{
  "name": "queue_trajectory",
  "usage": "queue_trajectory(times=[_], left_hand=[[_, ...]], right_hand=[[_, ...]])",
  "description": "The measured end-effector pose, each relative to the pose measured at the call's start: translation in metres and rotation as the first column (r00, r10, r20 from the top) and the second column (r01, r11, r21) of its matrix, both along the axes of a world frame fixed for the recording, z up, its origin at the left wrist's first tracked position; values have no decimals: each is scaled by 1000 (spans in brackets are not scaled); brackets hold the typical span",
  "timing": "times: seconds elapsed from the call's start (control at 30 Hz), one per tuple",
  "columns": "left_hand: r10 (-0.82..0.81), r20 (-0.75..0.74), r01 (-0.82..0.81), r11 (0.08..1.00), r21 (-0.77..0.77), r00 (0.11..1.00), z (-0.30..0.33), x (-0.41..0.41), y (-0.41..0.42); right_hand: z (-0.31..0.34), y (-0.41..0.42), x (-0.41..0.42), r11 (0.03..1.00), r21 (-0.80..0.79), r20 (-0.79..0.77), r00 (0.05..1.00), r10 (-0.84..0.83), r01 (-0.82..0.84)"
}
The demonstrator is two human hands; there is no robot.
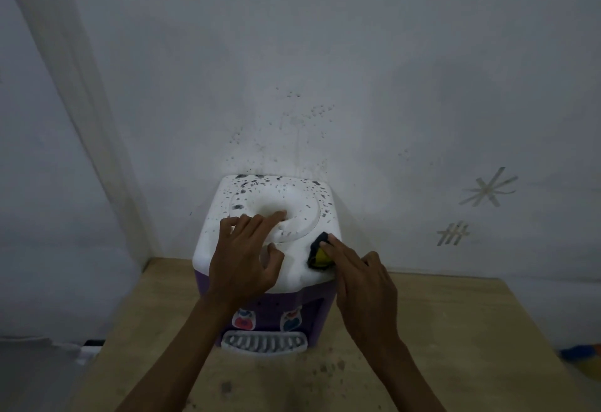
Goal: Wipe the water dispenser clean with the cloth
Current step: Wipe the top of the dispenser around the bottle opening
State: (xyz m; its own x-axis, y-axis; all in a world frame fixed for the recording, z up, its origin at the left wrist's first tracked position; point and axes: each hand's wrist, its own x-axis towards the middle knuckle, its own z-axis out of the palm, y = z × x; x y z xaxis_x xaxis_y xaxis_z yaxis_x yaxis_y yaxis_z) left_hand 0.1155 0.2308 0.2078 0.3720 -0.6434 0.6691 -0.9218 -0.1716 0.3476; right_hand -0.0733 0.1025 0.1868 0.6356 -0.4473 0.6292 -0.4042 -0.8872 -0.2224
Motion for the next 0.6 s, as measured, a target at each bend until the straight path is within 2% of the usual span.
queue_trajectory(times=[0.13, 0.33, 0.6], left_hand=[[18, -18, -18, 999, -30, 1000, 1, -2, -1], [25, -13, -25, 1000, -14, 1000, 1, 0, -2], [53, 33, -54, 999, 9, 998, -1, 2, -4]], right_hand=[[15, -8, 21, 1000, 4, 11, 1000, -28, 27], [8, -9, 5, 989, -28, -3, 989, 148, -148], [4, -27, 11, 999, 26, 30, 999, 42, -42]])
